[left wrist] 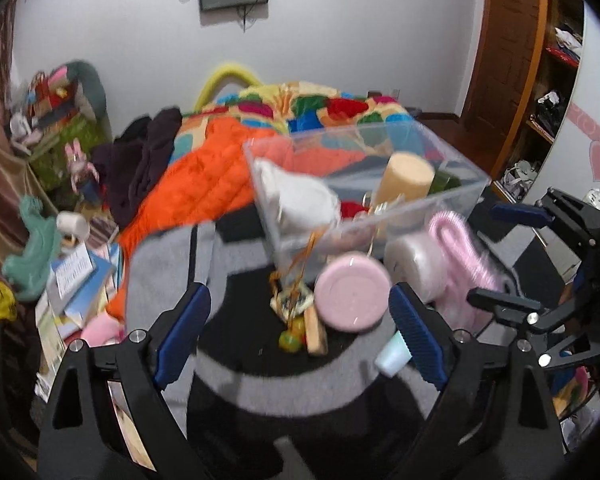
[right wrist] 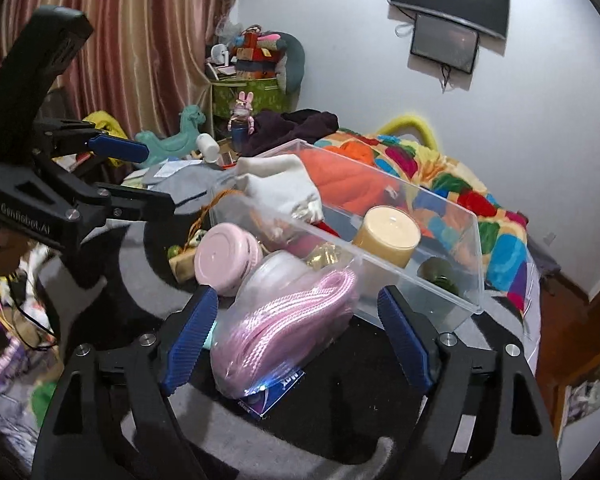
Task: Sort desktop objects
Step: 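Grasp the bagged pink rope with the right gripper while the left grasps the pink round container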
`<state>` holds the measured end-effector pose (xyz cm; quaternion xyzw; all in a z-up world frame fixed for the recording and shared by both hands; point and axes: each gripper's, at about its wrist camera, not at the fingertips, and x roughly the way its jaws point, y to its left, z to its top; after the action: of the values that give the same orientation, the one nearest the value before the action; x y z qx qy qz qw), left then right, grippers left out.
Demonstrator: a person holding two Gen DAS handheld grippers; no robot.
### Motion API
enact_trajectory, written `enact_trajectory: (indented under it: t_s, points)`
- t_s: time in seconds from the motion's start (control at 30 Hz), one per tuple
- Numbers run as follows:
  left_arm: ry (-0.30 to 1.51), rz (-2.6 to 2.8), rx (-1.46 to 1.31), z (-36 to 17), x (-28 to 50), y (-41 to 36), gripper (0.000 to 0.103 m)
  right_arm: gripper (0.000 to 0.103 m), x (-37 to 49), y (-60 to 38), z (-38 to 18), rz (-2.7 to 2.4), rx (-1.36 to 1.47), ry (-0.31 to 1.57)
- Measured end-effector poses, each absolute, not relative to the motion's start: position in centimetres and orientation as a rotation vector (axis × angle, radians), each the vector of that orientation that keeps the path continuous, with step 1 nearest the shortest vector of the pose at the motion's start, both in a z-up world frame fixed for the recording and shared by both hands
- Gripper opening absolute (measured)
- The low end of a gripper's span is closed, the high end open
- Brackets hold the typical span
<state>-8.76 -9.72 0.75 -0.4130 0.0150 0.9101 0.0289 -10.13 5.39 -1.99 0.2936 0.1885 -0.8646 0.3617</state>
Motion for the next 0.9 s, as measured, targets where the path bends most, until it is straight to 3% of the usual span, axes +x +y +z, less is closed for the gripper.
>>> enact_trajectory:
  t_s: [0.3,0.7,0.9]
  points:
    - [0.077,2.72,-1.308,-2.4,-7.9,-8.2,0.091,0.08,-10.6,5.2,-5.4,-2.215,0.852,0.47]
    - [-0.002,2.58,-1.294,-3.9,-9.7,-6.4,0.091,0.077,-11.7,9.4,-5.0,-2.253,0.879,0.415]
    - [0.02,2.602,-1.324,-4.7,-11.1,-6.2,0.091,0.077,-13.8,11.5,-6.8,-2.215,0.999,0.287]
